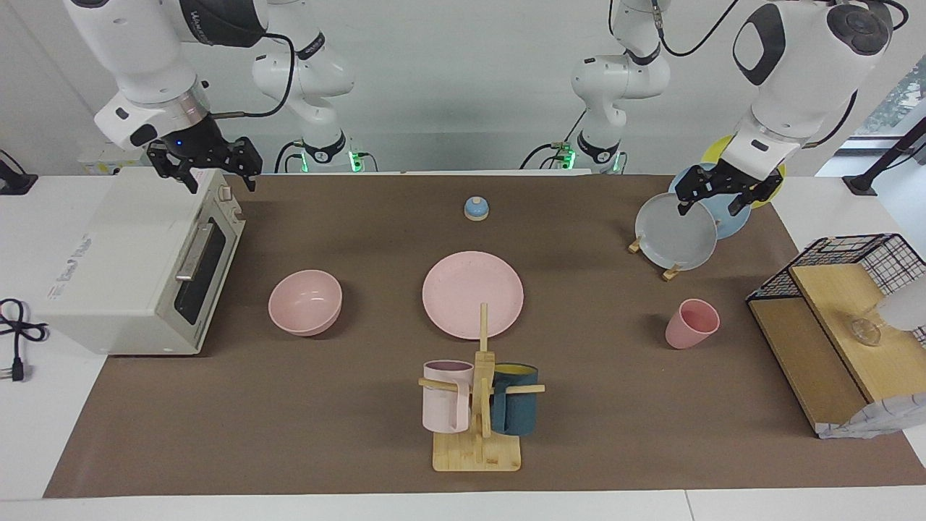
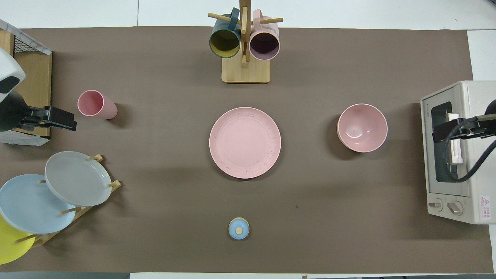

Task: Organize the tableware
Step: 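Reach the right gripper toward the pink bowl beside the toaster oven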

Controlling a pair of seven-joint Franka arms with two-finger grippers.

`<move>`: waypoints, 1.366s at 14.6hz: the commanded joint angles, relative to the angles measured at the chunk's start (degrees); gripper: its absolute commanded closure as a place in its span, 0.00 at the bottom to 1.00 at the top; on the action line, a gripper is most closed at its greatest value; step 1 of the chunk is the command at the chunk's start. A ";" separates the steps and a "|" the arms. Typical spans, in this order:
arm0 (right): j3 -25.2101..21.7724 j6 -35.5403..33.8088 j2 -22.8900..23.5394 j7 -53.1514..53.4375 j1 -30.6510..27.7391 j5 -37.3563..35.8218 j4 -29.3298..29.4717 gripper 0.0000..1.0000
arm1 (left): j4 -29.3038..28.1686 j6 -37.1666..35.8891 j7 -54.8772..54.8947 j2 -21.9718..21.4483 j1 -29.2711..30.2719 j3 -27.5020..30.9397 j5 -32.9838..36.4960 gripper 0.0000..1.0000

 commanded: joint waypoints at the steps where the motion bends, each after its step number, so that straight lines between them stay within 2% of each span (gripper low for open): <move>1: 0.26 0.14 -0.28 0.48 -0.27 -0.19 0.12 0.00 | -0.08 -0.28 -0.36 -0.46 0.20 -0.07 0.47 0.00; 7: 0.26 0.31 -0.72 -0.05 -0.11 1.12 -0.23 0.00 | -0.08 -0.28 -0.36 -0.46 0.20 -0.07 0.47 0.00; 10: 0.35 9.96 -0.02 4.06 4.81 3.76 -3.38 0.00 | -0.08 -0.28 -0.36 -0.46 0.29 -0.07 0.47 0.00; 14: 0.26 20.33 7.96 13.47 12.98 3.77 -4.80 0.00 | -0.08 -0.28 -0.36 -0.46 0.20 -0.07 0.47 0.00; 17: 0.35 34.11 8.86 14.45 13.35 3.77 -15.31 0.00 | -0.08 -0.28 -0.36 -0.46 0.20 -0.07 0.47 0.00; 20: 0.35 39.77 8.24 15.25 13.70 3.77 -22.63 0.00 | -0.08 -0.28 -0.36 -0.46 0.28 -0.07 0.47 0.00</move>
